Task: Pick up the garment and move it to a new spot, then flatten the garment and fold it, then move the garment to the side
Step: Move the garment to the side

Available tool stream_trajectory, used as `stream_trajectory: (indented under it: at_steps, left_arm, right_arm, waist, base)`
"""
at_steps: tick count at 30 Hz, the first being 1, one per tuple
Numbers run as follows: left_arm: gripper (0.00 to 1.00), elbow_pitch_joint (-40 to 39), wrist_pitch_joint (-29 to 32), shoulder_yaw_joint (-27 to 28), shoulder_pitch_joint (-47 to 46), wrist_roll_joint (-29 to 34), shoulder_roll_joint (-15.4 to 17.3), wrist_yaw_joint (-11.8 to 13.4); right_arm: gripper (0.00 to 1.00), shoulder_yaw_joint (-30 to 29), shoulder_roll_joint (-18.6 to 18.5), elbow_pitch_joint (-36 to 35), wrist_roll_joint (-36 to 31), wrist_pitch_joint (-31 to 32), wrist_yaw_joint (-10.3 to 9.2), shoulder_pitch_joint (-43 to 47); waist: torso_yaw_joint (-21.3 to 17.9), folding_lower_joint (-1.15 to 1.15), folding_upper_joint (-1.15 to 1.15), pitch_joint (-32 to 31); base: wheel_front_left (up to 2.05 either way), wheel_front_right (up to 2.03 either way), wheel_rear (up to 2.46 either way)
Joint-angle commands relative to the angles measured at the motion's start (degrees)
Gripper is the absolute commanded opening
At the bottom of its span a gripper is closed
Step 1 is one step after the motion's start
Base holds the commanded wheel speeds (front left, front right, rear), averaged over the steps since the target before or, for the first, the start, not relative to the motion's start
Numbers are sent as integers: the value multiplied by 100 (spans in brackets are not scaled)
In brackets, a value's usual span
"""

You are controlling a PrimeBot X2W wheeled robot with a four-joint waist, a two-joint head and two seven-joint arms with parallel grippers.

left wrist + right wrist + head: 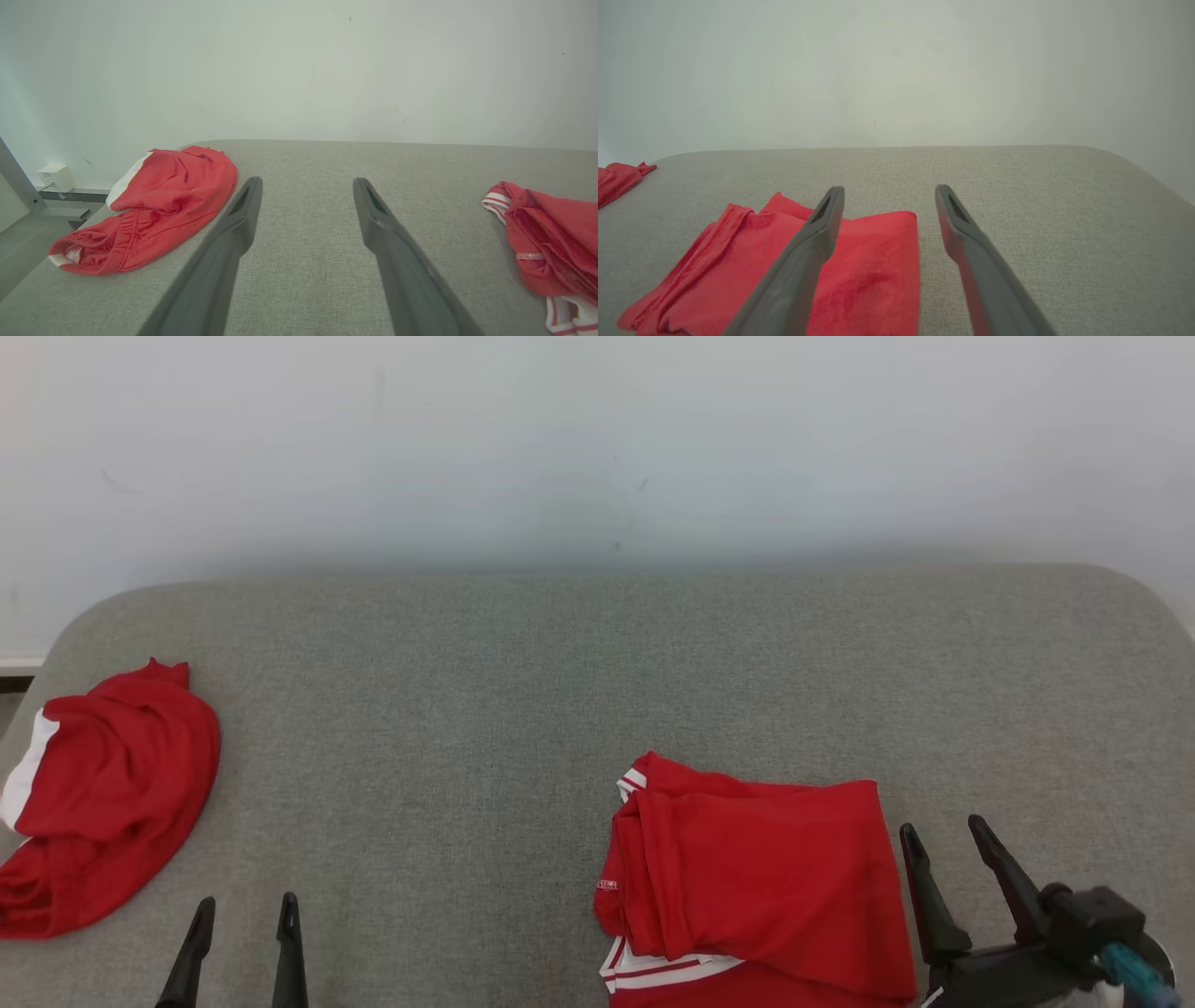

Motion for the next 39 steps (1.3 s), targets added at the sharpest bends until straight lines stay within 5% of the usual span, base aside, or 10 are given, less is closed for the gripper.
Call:
stream_trajectory:
  at_steps: [1,9,23,24,26,33,39]
  left_arm:
    - [100,-2,-3,-8,-81,-28,7,-22]
    - [100,99,-3,-148,-353,-101,-2,-42]
    - [100,186,-3,-135,-623,-108,-8,-77]
    - [100,181,-3,-136,-628,-104,-10,-75]
    - [100,181,-3,-131,-628,-108,-12,-67]
    - [100,131,-3,-177,-716,-187,-22,-57]
    - [100,-10,-3,-285,-1062,-236,-32,-67]
  right_arm:
    - [100,26,-80,81,33,51,-10,-93]
    - [100,298,-457,1378,279,366,-10,-896]
    - [100,982,-273,3060,727,202,-11,-1418]
    - [85,1034,-257,3172,784,259,-11,-1410]
    - [0,1134,-216,3297,894,263,-11,-1395]
    - [0,1310,-389,3431,1167,262,-28,-1807]
    - [0,1473,-668,3201,1278,385,-16,-3005]
  waist:
    - [32,0,-1,51]
    - [268,0,-1,390]
    - [345,0,-1,682]
    - [335,0,-1,681]
    - [307,0,-1,683]
    - [214,0,-1,881]
    - [123,0,-1,1517]
  base:
    - [0,0,0]
    - [0,0,0]
    - [0,0,0]
    - [0,0,0]
    - [0,0,0]
    - [0,0,0]
    - [0,0,0]
